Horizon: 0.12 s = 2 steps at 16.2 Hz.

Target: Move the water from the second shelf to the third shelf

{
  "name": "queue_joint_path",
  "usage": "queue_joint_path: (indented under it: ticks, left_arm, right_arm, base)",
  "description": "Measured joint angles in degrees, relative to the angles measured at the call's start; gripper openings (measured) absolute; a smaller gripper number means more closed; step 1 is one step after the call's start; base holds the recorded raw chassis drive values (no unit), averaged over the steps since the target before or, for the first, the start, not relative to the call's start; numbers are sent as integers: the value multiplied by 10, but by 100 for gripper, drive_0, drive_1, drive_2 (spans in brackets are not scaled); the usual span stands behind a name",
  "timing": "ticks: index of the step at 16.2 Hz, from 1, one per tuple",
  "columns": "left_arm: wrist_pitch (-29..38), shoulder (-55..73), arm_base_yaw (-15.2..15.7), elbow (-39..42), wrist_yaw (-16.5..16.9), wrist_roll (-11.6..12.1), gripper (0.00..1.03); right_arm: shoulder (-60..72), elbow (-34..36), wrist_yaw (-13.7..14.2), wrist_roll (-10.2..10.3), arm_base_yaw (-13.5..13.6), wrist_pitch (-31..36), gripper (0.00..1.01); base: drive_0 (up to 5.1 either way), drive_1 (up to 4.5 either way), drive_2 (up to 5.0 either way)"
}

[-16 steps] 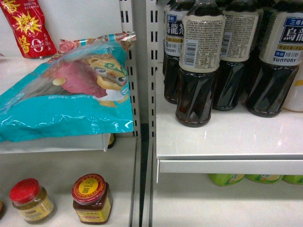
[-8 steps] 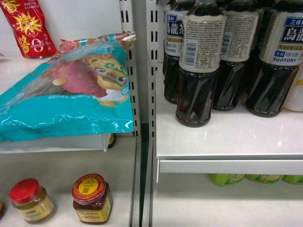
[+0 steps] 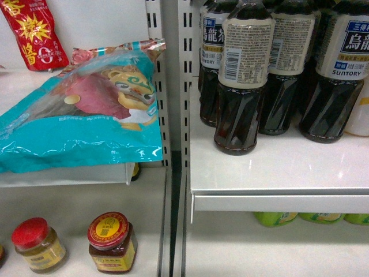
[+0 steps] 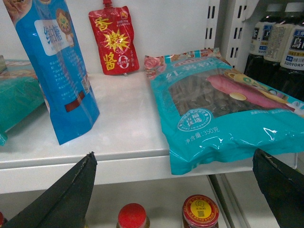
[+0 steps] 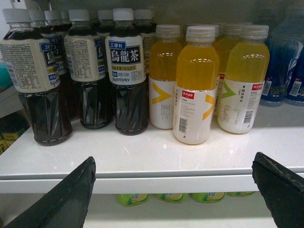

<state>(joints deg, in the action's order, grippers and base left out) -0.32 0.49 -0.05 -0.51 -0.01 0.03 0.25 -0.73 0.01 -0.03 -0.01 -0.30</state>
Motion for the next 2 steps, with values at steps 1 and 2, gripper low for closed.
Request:
queue_joint_path:
  ticks: [1, 2]
  left_arm:
    - [0, 0, 0, 0, 0, 0, 98]
    - [0, 0, 0, 0, 0, 0, 98]
  right_arm:
    - [0, 0, 0, 0, 0, 0, 98]
    - [0, 0, 0, 0, 0, 0, 98]
  base:
    - [0, 0, 0]
    - [0, 0, 0]
